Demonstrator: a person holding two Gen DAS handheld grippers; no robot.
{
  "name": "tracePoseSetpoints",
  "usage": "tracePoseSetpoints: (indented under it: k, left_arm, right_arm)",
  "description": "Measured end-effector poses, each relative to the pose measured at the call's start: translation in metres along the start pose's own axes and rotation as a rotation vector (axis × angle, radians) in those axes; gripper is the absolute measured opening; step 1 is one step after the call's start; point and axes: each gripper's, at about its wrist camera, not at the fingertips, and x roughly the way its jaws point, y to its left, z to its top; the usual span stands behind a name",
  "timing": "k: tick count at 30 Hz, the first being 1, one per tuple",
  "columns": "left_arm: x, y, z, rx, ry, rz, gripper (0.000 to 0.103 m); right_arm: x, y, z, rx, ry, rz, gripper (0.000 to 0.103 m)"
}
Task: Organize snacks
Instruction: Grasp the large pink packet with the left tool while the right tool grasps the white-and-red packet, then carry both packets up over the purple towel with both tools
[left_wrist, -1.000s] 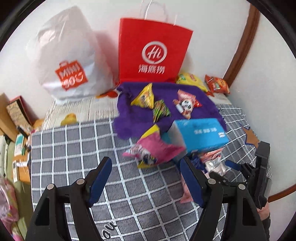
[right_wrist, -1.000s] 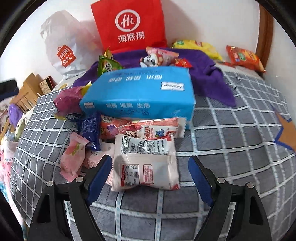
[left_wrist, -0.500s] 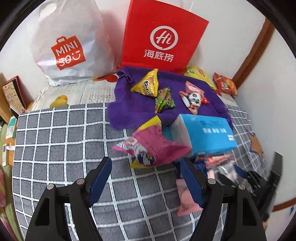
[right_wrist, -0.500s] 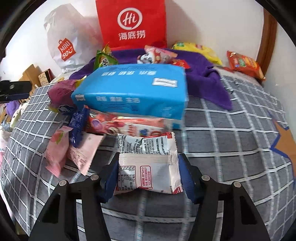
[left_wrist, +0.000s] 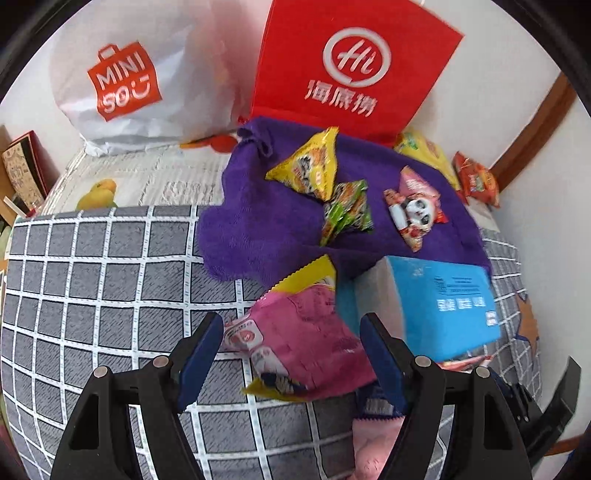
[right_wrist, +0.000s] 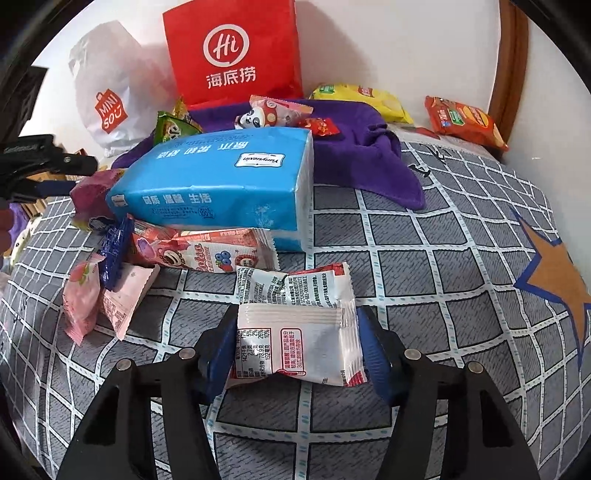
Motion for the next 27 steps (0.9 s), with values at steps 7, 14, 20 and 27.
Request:
tracePoseSetpoints:
  k: [7,14,20,27]
  left_arm:
    - [0.024,-0.005,0.001,0.019,0.033,0.055,0.082]
    - [0.041,-0.014,-0.024,0.127,0.131,0.043,0.078]
    - [0.023,-0.017,-0.037,0.144,0.08,-0.005,0.049]
    - [0.001,-0.01,-0.04,0.155,0.046,-0.035,0.048]
  right_arm:
    - [0.001,0.001,0.0,-0.013,0.004,0.003,0.066]
    - [0.001,0.002,-0.001,-0.019,0.007,0.002,0.068]
    - [0.002,0.002,-0.001,-0.015,0.005,0.007,0.068]
    - [0.0,-0.001,-0.001,0.002,-0.003,0.014,0.063]
